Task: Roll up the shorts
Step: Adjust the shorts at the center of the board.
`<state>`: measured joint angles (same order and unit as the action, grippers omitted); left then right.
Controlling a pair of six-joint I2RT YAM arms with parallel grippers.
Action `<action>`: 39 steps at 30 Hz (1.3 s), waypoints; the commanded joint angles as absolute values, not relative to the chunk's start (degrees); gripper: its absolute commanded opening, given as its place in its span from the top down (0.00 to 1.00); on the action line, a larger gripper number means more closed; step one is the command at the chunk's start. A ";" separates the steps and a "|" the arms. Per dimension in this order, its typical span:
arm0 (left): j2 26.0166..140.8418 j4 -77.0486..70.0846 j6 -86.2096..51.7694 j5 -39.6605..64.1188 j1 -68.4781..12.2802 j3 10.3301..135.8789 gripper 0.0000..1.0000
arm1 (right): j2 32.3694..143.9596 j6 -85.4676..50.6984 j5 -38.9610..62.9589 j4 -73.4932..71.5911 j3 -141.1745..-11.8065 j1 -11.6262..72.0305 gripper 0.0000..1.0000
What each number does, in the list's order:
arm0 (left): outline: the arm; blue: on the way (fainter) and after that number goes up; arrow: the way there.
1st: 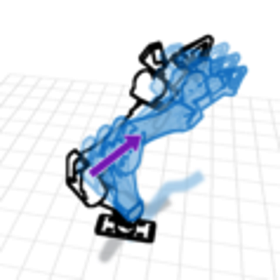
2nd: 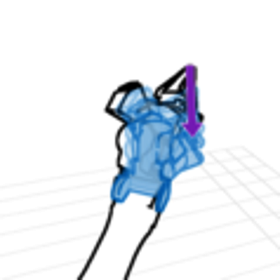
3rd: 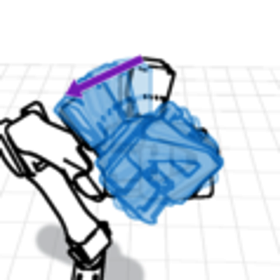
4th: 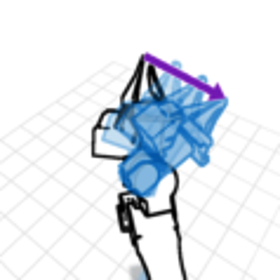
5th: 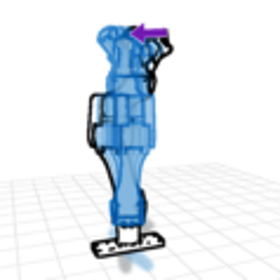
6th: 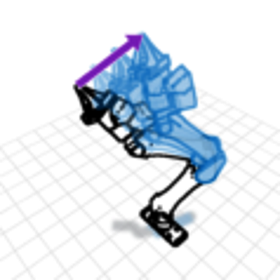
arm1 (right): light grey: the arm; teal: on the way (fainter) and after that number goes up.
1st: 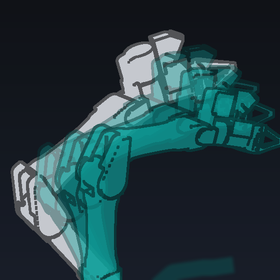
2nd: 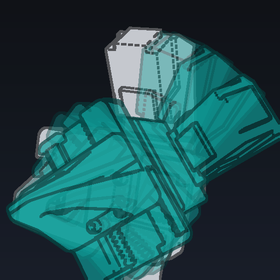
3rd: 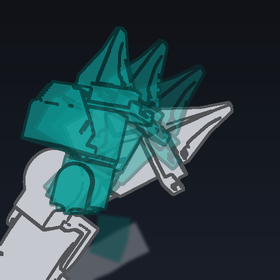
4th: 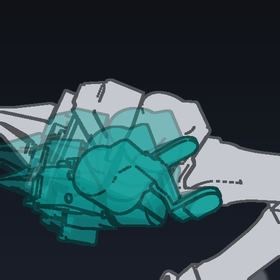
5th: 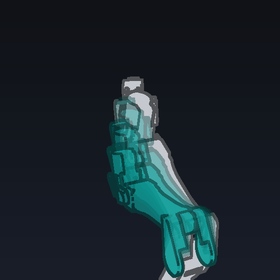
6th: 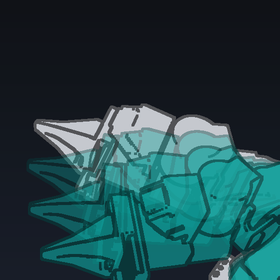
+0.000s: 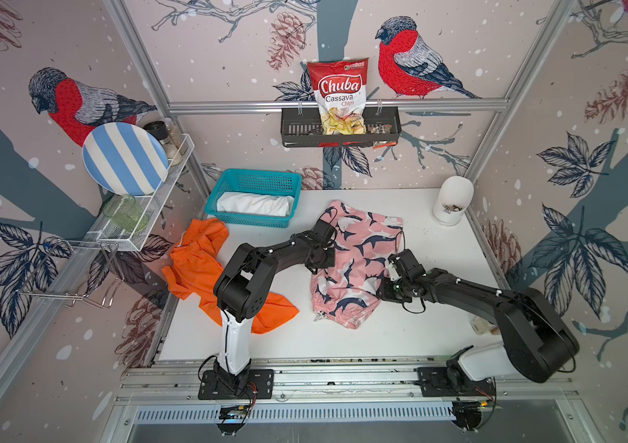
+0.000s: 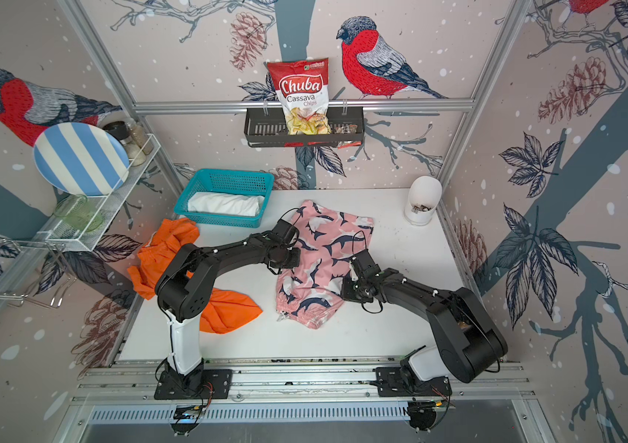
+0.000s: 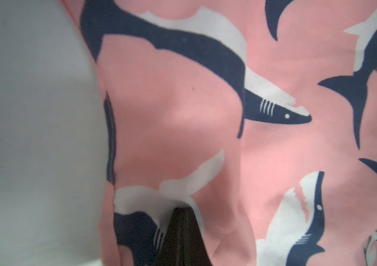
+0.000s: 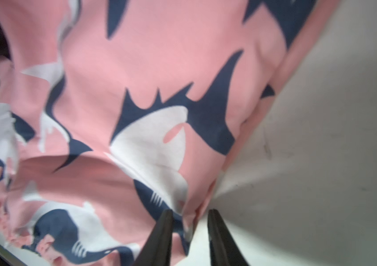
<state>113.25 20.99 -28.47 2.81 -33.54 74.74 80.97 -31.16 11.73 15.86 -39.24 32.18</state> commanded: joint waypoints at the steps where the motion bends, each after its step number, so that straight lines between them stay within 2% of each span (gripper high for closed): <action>1: 108.89 24.98 -26.98 0.64 -33.40 75.29 0.94 | 77.73 -28.34 9.06 19.33 -41.70 33.38 0.60; 6: 99.56 26.91 -27.98 2.54 -33.74 69.74 0.92 | 73.50 -21.04 9.81 21.03 -45.30 42.53 0.53; 9: 94.41 26.85 -29.33 5.25 -34.81 64.44 0.84 | 74.37 -17.26 8.11 22.70 -47.51 49.41 0.51; 12: 89.64 25.93 -31.96 7.32 -36.40 58.09 0.73 | 77.45 -15.14 6.06 25.71 -49.78 55.18 0.44; 16: 85.10 24.18 -34.78 9.52 -37.79 50.67 0.64 | 82.81 -12.30 -1.07 29.97 -52.58 65.74 0.29; 20: 83.12 23.13 -35.75 10.41 -37.96 47.03 0.62 | 90.57 -11.47 -10.58 35.23 -55.60 71.27 0.25; 25: 82.18 23.30 -35.85 9.36 -37.97 45.96 0.60 | 97.08 -10.84 -17.83 39.28 -57.66 73.14 0.24; 32: 82.68 23.12 -35.61 9.30 -37.97 45.78 0.60 | 97.36 -9.84 -21.11 41.27 -59.66 73.60 0.25; 37: 82.98 22.87 -35.78 9.40 -37.97 45.62 0.60 | 97.90 -7.94 -19.02 39.98 -57.69 73.56 0.34; 39: 82.96 22.70 -36.03 9.40 -37.97 45.47 0.59 | 97.99 -7.53 -18.30 39.23 -57.55 73.46 0.45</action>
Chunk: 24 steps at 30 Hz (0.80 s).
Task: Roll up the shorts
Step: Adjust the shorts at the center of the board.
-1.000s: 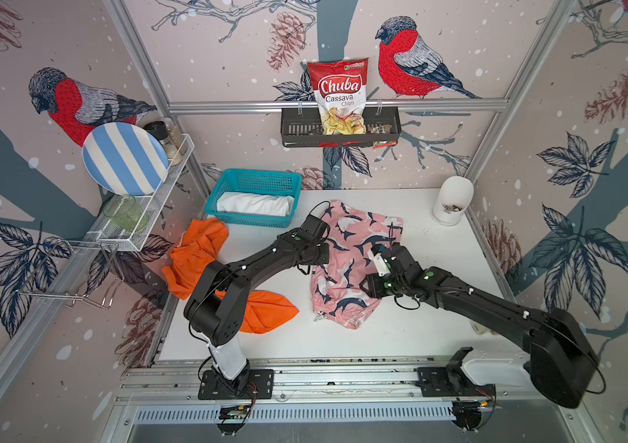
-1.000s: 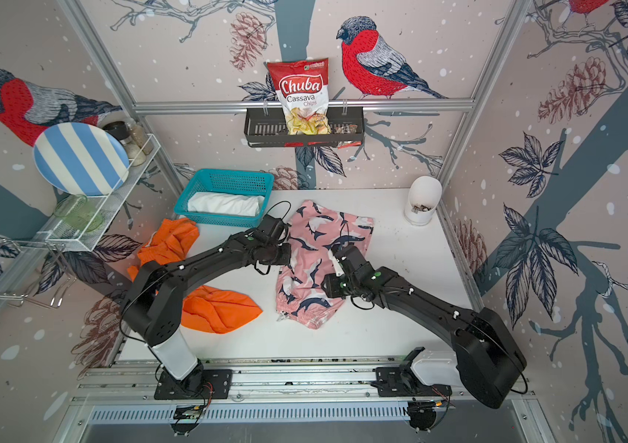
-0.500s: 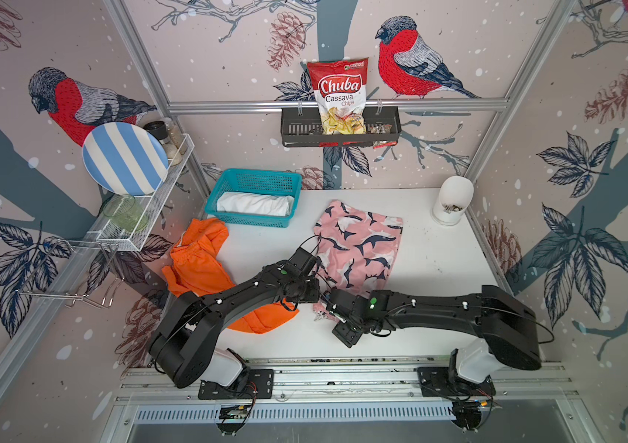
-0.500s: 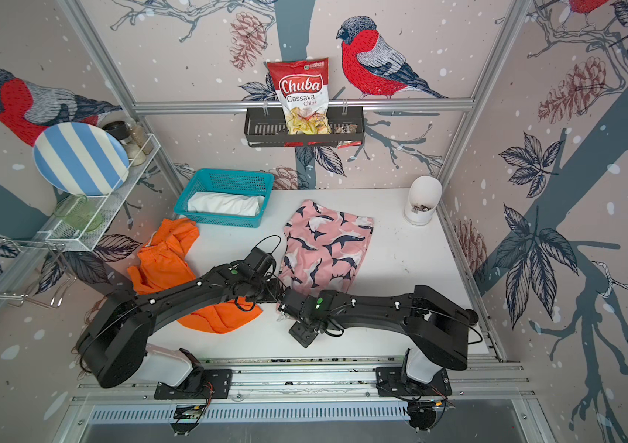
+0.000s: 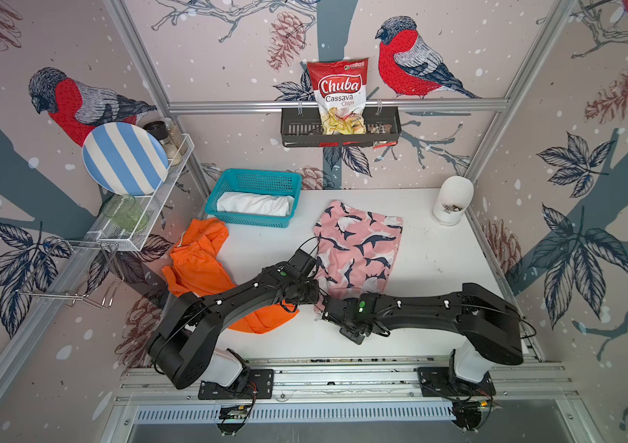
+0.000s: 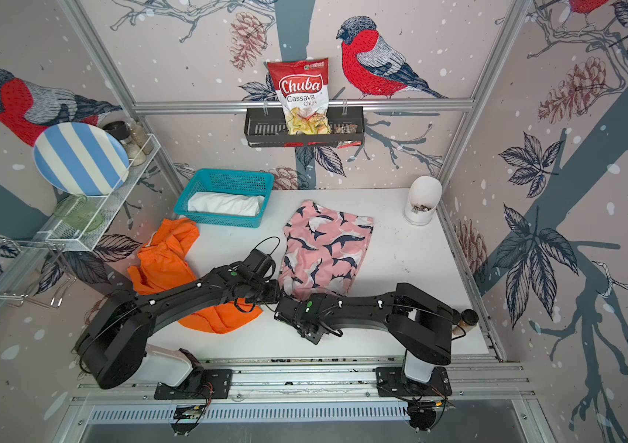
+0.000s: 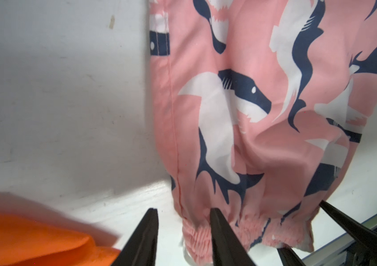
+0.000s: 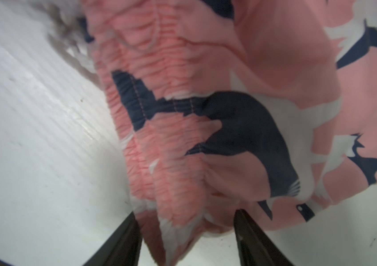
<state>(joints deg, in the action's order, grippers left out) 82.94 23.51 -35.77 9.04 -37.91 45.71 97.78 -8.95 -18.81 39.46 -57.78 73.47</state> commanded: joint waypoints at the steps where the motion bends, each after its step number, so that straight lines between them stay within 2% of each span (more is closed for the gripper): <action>1: 82.97 22.70 -36.01 9.41 -37.97 45.46 0.59 | 98.00 -7.39 -18.11 39.16 -57.77 73.42 0.54; 4: 83.06 21.98 -36.40 9.87 -38.05 45.27 0.61 | 97.59 -7.49 -19.41 39.64 -59.06 73.26 0.85; 6: 83.18 20.68 -36.91 10.86 -38.14 44.68 0.66 | 96.03 -7.64 -19.86 39.81 -59.90 73.01 0.96; 7: 83.31 20.03 -37.19 11.39 -38.36 44.35 0.66 | 94.93 -7.62 -19.78 39.81 -60.38 72.86 0.98; 18: 84.36 18.02 -38.64 11.42 -39.28 43.86 0.65 | 90.69 -7.87 -14.64 34.34 -60.58 70.83 1.00; 24: 79.77 21.14 -40.19 6.60 -39.26 44.62 0.52 | 91.94 -9.56 -7.65 24.35 -54.68 69.06 1.00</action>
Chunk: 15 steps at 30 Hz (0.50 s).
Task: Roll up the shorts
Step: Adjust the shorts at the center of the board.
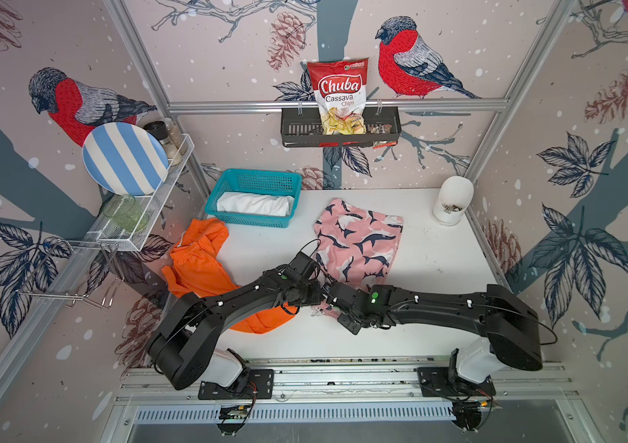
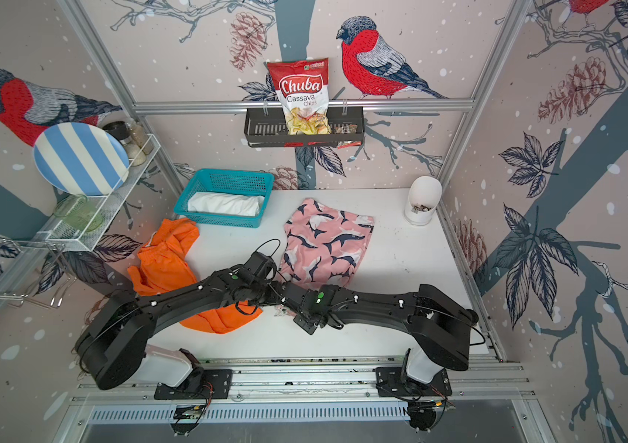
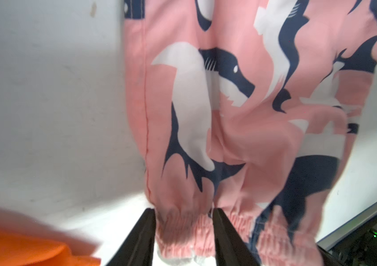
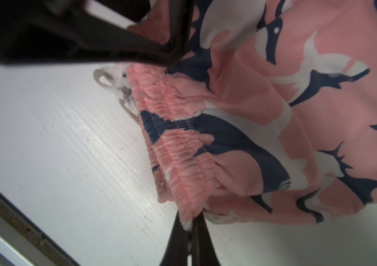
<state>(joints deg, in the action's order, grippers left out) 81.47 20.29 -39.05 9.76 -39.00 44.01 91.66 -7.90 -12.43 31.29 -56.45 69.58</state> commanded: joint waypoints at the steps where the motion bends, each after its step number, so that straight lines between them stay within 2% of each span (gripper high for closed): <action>1: 79.29 21.18 -40.13 6.79 -39.29 44.70 0.50 | 91.98 -9.84 -6.39 22.72 -53.82 68.83 1.00; 4: 79.76 20.84 -40.08 8.30 -39.96 44.30 0.45 | 91.71 -10.92 -3.81 19.16 -50.92 68.15 1.00; 15: 85.15 19.89 -39.21 7.47 -40.34 41.59 0.43 | 88.64 -11.89 -2.01 17.18 -46.85 66.33 1.00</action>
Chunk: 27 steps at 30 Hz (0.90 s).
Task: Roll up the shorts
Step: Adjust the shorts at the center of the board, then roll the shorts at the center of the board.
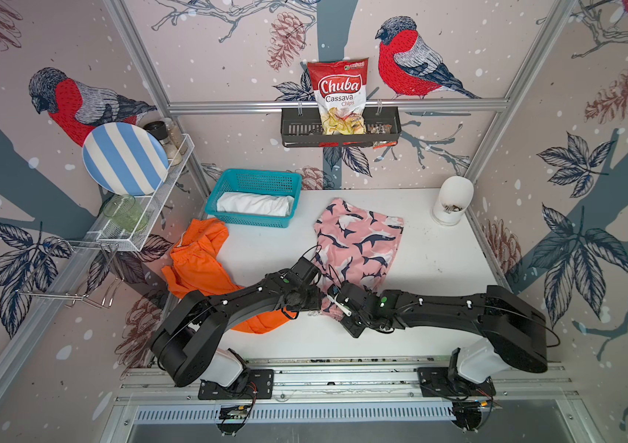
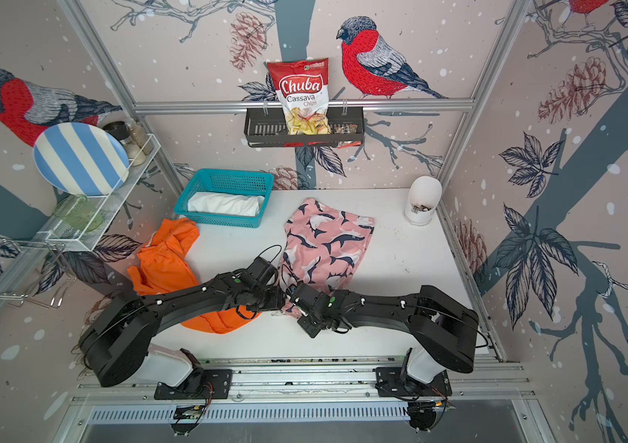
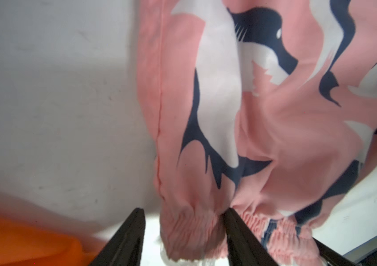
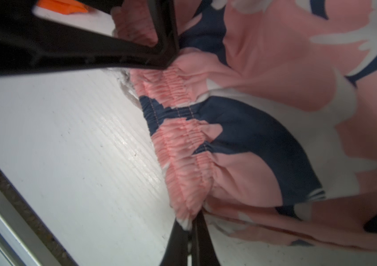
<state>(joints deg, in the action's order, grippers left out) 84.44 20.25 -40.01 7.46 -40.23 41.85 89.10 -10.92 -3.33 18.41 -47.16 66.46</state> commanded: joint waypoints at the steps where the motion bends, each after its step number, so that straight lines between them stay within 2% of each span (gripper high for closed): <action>1: 85.25 19.77 -39.27 7.38 -40.34 41.48 0.45 | 88.68 -11.86 -2.12 17.29 -46.93 66.27 1.00; 4: 85.08 17.75 -39.50 8.74 -40.30 40.44 0.63 | 88.51 -11.74 -2.49 17.15 -46.87 66.32 0.99; 9: 83.70 16.86 -40.83 9.25 -40.34 40.90 1.00 | 87.37 -12.08 -4.98 17.05 -47.10 66.63 0.88; 12: 80.86 15.28 -43.54 9.38 -40.36 41.37 1.00 | 85.44 -12.23 -7.74 16.74 -47.11 67.32 0.82; 13: 80.01 14.48 -44.58 9.64 -40.34 41.48 1.00 | 84.61 -12.27 -8.87 16.42 -47.03 67.69 0.76; 14: 78.75 13.72 -45.69 10.14 -40.26 41.48 1.00 | 83.50 -12.17 -10.35 15.98 -46.81 68.25 0.70; 15: 77.79 13.17 -46.87 10.45 -40.25 41.63 1.00 | 82.42 -12.05 -11.71 15.38 -46.61 68.87 0.57; 16: 77.03 12.61 -48.08 10.61 -40.26 41.70 1.00 | 81.47 -12.04 -12.98 14.78 -46.35 69.59 0.50; 19: 74.70 10.48 -50.94 11.85 -40.25 41.81 1.00 | 78.91 -13.07 -17.53 11.51 -45.24 71.67 0.36; 21: 73.95 9.93 -52.04 12.44 -40.25 42.27 1.00 | 78.27 -13.40 -22.43 8.29 -43.92 73.78 0.19; 24: 73.24 9.13 -53.72 13.12 -40.26 42.29 1.00 | 79.02 -14.10 -29.87 4.13 -42.54 76.43 0.07; 27: 72.70 8.45 -54.90 13.68 -40.25 42.11 1.00 | 81.09 -15.41 -37.05 -2.38 -39.86 78.20 0.00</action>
